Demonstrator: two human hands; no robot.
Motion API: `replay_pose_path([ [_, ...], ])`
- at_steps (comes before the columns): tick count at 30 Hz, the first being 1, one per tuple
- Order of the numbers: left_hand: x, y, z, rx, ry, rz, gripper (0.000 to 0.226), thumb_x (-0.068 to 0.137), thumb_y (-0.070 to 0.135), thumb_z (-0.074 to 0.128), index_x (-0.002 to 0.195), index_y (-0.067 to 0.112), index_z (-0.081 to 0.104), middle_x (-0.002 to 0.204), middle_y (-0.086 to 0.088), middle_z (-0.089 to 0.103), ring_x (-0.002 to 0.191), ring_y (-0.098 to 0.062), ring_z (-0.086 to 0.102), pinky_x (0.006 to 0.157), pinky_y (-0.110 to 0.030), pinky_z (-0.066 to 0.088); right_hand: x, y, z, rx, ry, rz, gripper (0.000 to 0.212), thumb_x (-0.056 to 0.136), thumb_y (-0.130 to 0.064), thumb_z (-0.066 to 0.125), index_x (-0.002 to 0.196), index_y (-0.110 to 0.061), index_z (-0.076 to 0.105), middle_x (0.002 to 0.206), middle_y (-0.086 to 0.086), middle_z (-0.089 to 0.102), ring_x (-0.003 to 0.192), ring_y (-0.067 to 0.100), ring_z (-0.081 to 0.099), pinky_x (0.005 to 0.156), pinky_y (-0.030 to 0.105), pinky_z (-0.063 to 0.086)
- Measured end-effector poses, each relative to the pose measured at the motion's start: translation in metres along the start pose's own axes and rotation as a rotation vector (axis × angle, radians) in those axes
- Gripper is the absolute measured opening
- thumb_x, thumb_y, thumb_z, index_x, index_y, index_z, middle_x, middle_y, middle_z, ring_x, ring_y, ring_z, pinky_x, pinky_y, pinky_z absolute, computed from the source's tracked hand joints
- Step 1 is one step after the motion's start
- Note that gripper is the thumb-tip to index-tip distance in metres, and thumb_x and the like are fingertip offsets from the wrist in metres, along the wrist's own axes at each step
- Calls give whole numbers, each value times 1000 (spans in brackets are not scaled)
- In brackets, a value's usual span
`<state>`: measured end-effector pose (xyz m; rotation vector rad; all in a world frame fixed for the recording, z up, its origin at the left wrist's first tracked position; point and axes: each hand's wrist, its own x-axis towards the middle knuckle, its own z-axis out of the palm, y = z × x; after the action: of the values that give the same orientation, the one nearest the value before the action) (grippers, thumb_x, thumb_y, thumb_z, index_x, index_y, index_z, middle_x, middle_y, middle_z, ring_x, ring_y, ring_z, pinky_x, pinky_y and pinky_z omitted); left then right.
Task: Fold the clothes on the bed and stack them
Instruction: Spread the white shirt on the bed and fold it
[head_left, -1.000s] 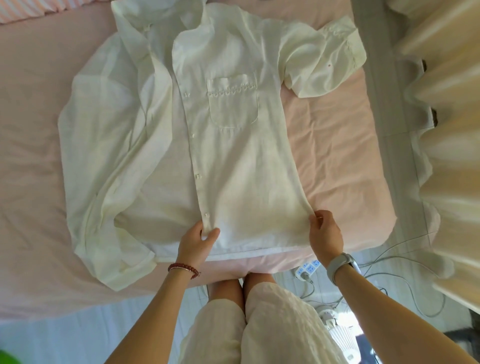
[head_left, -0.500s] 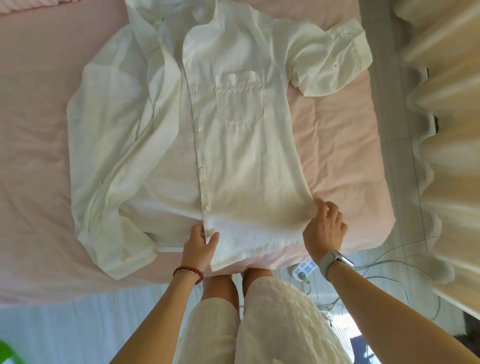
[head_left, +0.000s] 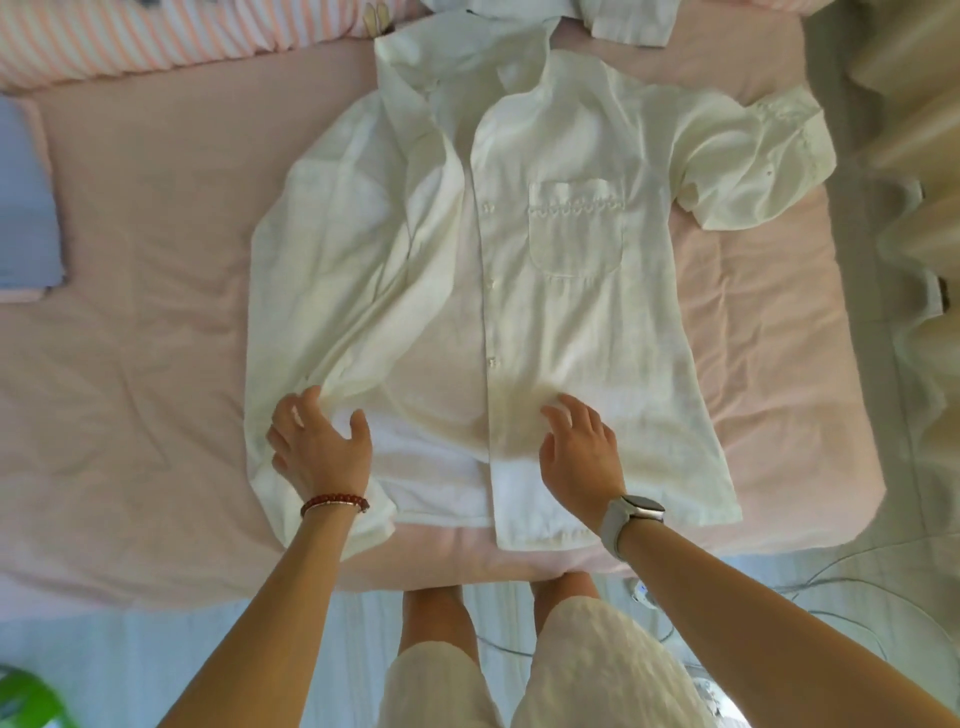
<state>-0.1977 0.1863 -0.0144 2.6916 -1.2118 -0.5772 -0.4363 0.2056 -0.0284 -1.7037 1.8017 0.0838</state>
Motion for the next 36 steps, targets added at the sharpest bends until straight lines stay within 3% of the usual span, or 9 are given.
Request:
replay_pose_path([
  [6, 59, -6, -7, 3, -242, 231, 36, 84, 24, 62, 117, 11, 54, 107, -11, 55, 104, -32, 50, 85, -42, 41, 67, -67, -12, 345, 77, 67, 39, 94, -11, 38, 132, -11, 46, 134, 7, 46, 118, 24, 49, 92, 31, 41],
  [10, 68, -12, -3, -89, -277, 359, 15, 90, 12, 50, 101, 3, 56, 96, -13, 58, 92, -33, 55, 71, -35, 41, 131, -111, -25, 655, 122, 266, 37, 96, -17, 39, 132, -15, 46, 110, 2, 58, 73, 8, 57, 57, 6, 41],
  [16, 87, -22, -16, -285, -293, 396, 14, 93, 13, 47, 103, 2, 49, 60, -5, 48, 61, -41, 54, 51, -32, 29, 207, -150, -45, 894, 131, 294, 73, 89, -37, 59, 146, -13, 20, 127, 3, 45, 113, 17, 47, 90, 23, 45],
  [19, 104, -20, -31, -283, -238, 461, 20, 92, 8, 50, 110, 3, 58, 51, -1, 42, 53, -38, 54, 50, -30, 30, 240, -165, -56, 639, 345, 336, 58, 86, -47, 55, 132, -12, 44, 128, 11, 49, 117, 27, 48, 97, 39, 41],
  [21, 114, -17, -43, -294, -189, 526, 26, 90, 2, 54, 113, 5, 63, 49, -7, 49, 47, -34, 53, 49, -25, 32, 255, -175, -63, 605, 401, 377, 38, 90, -39, 48, 108, -8, 60, 106, 13, 60, 94, 29, 56, 80, 35, 46],
  [25, 137, -22, -63, -408, 37, 353, 27, 90, -4, 51, 111, 3, 66, 65, -21, 65, 52, -36, 59, 55, -27, 39, 267, -211, -76, 641, 275, 243, 32, 95, -18, 37, 65, -12, 48, 65, 6, 50, 74, 26, 53, 63, 30, 39],
  [28, 154, -30, -89, -447, 293, 232, 29, 90, -7, 47, 114, -2, 63, 92, -27, 66, 80, -39, 64, 71, -30, 44, 270, -266, -94, 891, 94, 71, 27, 97, -11, 34, 73, -9, 46, 68, 3, 52, 70, 24, 58, 63, 32, 50],
  [31, 150, -23, -112, -462, 456, 423, 31, 86, -7, 45, 111, -4, 63, 97, -30, 56, 76, -26, 58, 70, -23, 43, 273, -306, -123, 1118, 29, -54, 24, 98, -8, 30, 82, -8, 48, 77, 4, 54, 62, 18, 61, 53, 27, 55],
  [36, 93, 31, -99, -375, -47, 856, 31, 87, 20, 44, 115, 22, 56, 92, -5, 61, 56, -19, 61, 46, -25, 48, 298, -268, -159, 926, 365, 24, 31, 97, -7, 29, 68, -16, 37, 70, 1, 39, 57, 9, 39, 45, 13, 40],
])
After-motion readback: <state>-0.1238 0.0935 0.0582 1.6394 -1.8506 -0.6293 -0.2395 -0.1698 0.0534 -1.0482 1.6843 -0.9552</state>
